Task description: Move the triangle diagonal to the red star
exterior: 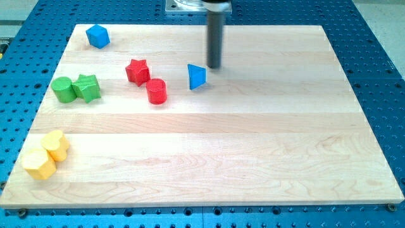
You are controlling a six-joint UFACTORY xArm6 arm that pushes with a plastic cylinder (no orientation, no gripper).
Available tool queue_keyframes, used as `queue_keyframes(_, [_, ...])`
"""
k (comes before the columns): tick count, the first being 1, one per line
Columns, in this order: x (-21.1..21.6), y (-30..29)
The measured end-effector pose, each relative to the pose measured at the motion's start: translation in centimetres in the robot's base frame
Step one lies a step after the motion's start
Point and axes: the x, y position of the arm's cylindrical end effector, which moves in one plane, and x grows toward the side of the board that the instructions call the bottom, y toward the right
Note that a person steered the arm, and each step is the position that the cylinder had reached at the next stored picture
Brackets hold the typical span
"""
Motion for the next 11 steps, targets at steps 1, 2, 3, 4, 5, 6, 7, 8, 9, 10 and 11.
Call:
queue_keyframes(1, [2.4,-1.4])
queue_keyframes(2, [3.0,-8.0])
queue_keyframes(3, [3.6,-6.5])
queue_keyframes(4, [5.7,-8.2])
queue_keyframes(5, [2.8,-14.0])
queue_keyframes(6, [-0.7,-17.4])
queue_keyframes(7, [-1.7,-15.0])
queue_keyframes(8, [-1.8,-12.6])
queue_keyframes(9, [-4.2,-17.2])
queue_keyframes(10, [-4.7,-11.7])
queue_keyframes(11, [-6.1,-7.3])
